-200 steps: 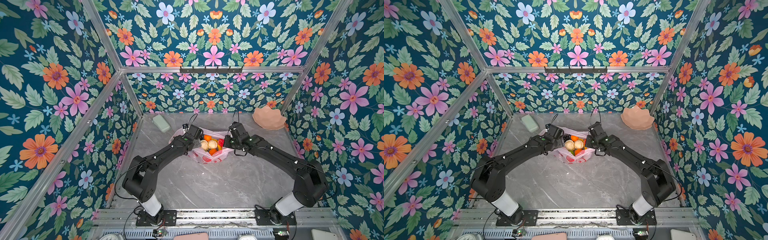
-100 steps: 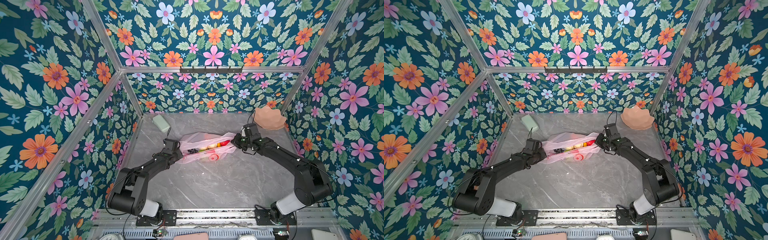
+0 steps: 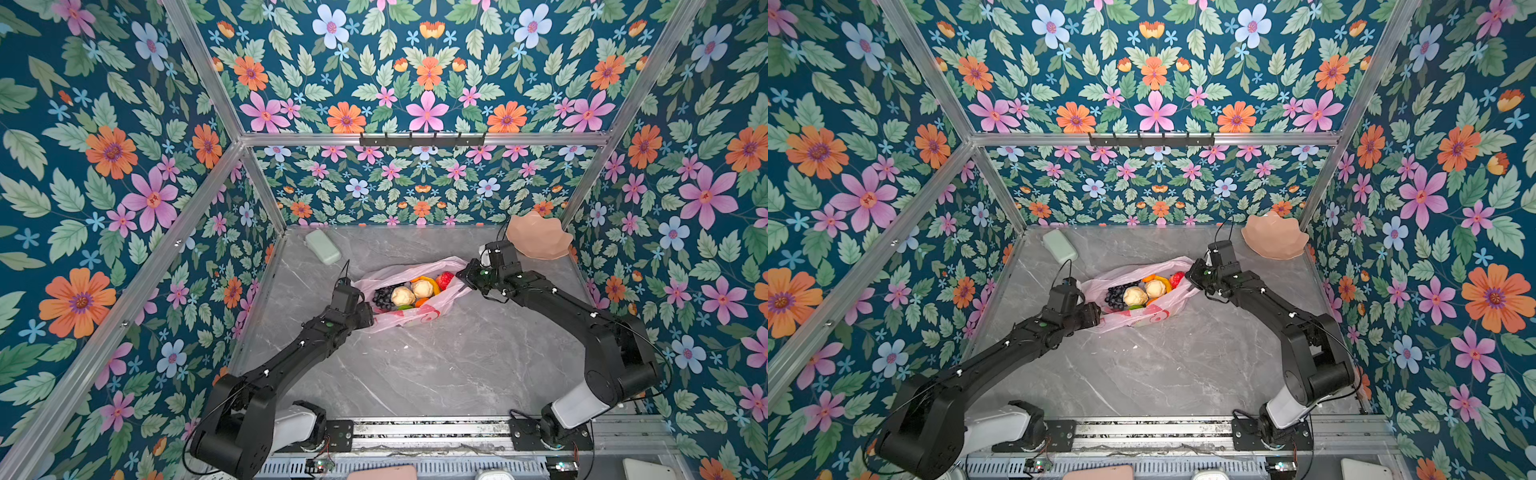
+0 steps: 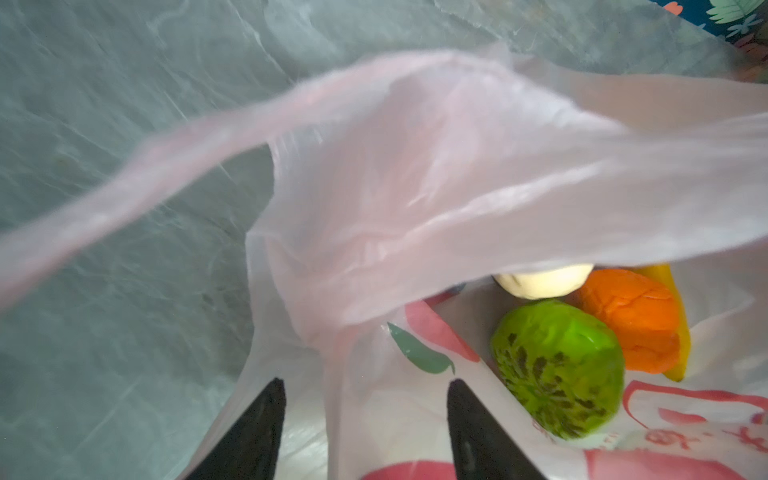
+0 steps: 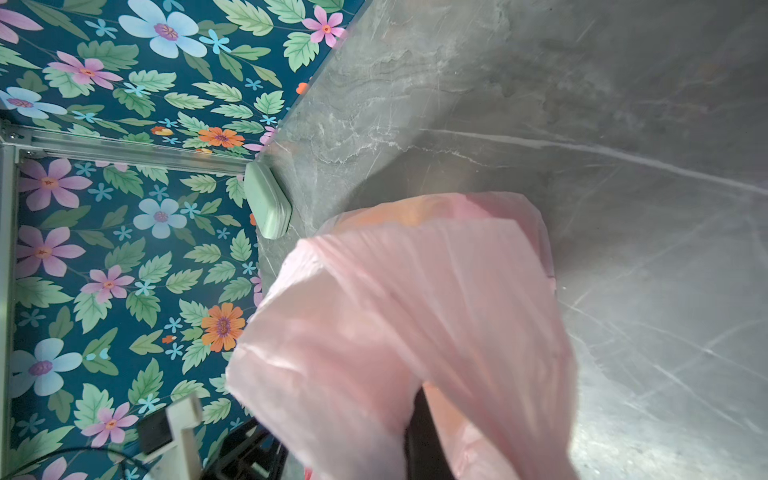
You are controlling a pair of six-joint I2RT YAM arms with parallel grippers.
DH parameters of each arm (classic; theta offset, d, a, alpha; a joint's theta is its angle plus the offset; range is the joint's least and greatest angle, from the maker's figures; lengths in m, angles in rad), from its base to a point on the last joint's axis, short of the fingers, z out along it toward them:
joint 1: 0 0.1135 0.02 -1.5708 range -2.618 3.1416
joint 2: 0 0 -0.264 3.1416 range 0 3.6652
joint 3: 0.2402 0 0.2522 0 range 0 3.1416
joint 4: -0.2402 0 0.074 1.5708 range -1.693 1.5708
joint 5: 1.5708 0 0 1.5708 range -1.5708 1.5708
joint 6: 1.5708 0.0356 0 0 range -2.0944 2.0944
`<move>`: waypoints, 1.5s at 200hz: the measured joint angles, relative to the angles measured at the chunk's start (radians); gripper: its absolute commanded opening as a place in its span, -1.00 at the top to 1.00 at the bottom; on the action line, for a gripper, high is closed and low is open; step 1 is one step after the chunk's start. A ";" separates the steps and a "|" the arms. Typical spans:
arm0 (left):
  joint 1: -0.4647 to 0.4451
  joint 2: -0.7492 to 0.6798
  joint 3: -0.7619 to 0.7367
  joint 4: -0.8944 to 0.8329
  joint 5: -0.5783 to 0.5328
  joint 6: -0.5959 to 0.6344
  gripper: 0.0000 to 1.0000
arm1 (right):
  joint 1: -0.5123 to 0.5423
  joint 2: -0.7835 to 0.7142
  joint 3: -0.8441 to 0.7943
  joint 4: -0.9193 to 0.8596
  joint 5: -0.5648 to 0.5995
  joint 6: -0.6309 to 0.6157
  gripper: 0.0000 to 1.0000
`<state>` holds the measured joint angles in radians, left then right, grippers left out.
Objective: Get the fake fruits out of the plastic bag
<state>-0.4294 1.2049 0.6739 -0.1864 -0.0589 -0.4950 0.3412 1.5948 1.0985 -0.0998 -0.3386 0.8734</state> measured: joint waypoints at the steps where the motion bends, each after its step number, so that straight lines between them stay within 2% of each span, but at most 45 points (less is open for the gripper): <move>1: -0.001 -0.001 0.003 -0.004 -0.003 0.001 -0.46 | 0.000 0.000 0.000 -0.001 0.000 0.000 1.00; 40: -0.056 0.045 0.204 -0.197 -0.158 0.063 -0.68 | 0.000 0.006 0.014 -0.016 -0.001 -0.021 1.00; 60: -0.089 0.133 0.288 -0.237 -0.202 0.108 -0.71 | 0.000 0.006 0.018 -0.017 -0.002 -0.026 1.00; 83: -0.086 0.267 0.352 -0.259 -0.241 0.145 -0.69 | 0.000 0.006 0.023 -0.034 0.000 -0.044 1.00; 102: -0.069 0.397 0.418 -0.261 -0.258 0.177 -0.43 | 0.000 0.005 0.031 -0.059 0.000 -0.059 1.00; 109: -0.055 0.446 0.451 -0.256 -0.258 0.188 -0.27 | 0.000 0.005 0.034 -0.066 0.000 -0.068 1.00; 122: -0.003 0.509 0.503 -0.253 -0.257 0.181 0.25 | 0.000 0.009 0.044 -0.085 0.003 -0.092 1.00; 135: 0.074 0.549 0.539 -0.211 -0.211 0.165 0.57 | -0.007 0.021 0.054 -0.097 -0.002 -0.119 1.00; 154: 0.189 0.564 0.526 -0.116 -0.031 0.117 0.88 | -0.033 0.054 0.049 -0.094 -0.018 -0.152 1.00; 170: 0.235 0.575 0.508 -0.058 0.129 0.079 1.00 | -0.050 0.095 0.043 -0.082 -0.053 -0.174 1.00; 182: 0.243 0.578 0.497 -0.029 0.221 0.054 1.00 | -0.060 0.121 0.043 -0.086 -0.057 -0.174 1.00; 207: 0.248 0.568 0.444 0.020 0.340 0.013 1.00 | -0.067 0.132 0.062 -0.084 -0.054 -0.176 1.00; 215: 0.245 0.555 0.418 0.023 0.371 -0.003 1.00 | -0.068 0.134 0.072 -0.082 -0.053 -0.176 0.79; 238: 0.236 0.509 0.357 0.034 0.422 -0.015 1.00 | -0.067 0.137 0.103 -0.084 -0.058 -0.170 0.02; 252: 0.220 0.480 0.323 0.039 0.438 -0.023 1.00 | -0.063 0.126 0.113 -0.097 -0.056 -0.173 -0.31; 275: 0.190 0.436 0.269 0.057 0.454 -0.036 1.00 | -0.046 0.068 0.124 -0.166 -0.019 -0.194 -0.59; 300: 0.156 0.391 0.207 0.089 0.456 -0.077 1.00 | -0.014 -0.020 0.129 -0.268 0.080 -0.205 -0.69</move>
<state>-0.2733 1.5963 0.8806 -0.0975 0.3973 -0.5720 0.3271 1.5745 1.2274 -0.3679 -0.2588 0.6682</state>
